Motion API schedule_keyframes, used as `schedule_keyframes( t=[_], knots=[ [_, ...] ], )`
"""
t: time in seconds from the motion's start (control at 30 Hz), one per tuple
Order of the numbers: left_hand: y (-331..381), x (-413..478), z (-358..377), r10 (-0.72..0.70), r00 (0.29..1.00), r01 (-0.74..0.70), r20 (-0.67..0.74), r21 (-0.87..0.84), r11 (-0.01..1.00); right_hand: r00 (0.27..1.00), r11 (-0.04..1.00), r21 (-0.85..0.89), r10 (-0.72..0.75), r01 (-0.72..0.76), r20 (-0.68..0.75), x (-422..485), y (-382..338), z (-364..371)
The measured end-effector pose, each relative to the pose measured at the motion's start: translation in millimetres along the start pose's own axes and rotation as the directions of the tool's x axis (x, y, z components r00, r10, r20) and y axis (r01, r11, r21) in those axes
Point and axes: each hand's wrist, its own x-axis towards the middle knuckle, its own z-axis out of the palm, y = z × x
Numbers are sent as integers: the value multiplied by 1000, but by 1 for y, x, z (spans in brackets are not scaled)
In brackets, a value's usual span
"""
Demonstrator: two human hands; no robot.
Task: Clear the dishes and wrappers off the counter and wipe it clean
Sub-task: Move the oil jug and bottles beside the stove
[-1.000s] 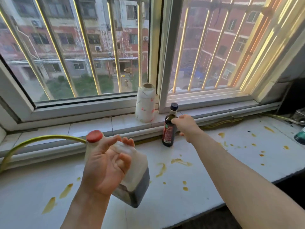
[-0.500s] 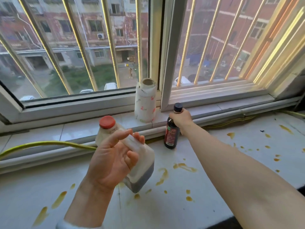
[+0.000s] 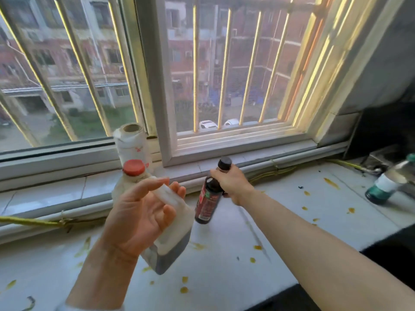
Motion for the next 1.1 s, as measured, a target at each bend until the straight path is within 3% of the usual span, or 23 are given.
schedule_keyframes(
  t=[0.13,0.27,0.5,0.73,1.1],
  knots=[
    [-61,28,64,19,1000,-18,-12,67,998,998,990,-121,-66,68,19,-13,-3,-98],
    [-123,58,120,-6,1000,2,25,150,989,1000,991,-134,-31,30,-2,-29,-3,-190],
    [-209,116,200,-177,972,142,152,219,965,988,993,-120,-18,-1,-154,-33,-1,-320],
    [-259,205,264,-294,933,216,207,332,918,961,984,-180,-36,-15,-274,4,-12,-419],
    [-315,367,339,-363,905,226,222,472,852,954,958,-224,112,-178,-279,51,22,-527]
  ],
)
